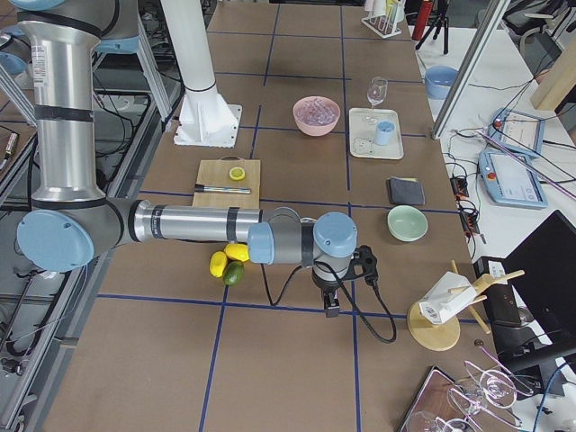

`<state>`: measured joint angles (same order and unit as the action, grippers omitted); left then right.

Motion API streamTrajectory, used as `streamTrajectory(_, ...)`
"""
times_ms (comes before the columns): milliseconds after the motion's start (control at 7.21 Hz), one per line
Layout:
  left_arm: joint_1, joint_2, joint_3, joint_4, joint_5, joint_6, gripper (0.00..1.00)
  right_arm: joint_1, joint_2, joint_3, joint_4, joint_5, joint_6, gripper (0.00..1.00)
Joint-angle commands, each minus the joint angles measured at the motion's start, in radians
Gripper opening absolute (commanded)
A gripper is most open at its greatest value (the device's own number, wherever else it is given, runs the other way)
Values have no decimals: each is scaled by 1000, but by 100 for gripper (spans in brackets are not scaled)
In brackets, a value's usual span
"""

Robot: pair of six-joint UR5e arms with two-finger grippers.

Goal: Put ice in cup with scoop

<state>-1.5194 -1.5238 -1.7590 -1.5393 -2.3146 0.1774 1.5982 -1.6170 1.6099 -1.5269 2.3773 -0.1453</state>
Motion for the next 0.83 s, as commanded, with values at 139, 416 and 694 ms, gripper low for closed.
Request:
streamTrajectory(139,-119,-2,42,128,1,114,100,20,-55,18,2,9,3,100)
streamTrajectory(416,-119,-15,67,123,-2,106,100,66,-67,19,1,123,6,100)
streamTrajectory(694,-119,-15,67,116,-2,106,100,81,-83,13,2,115,6,100)
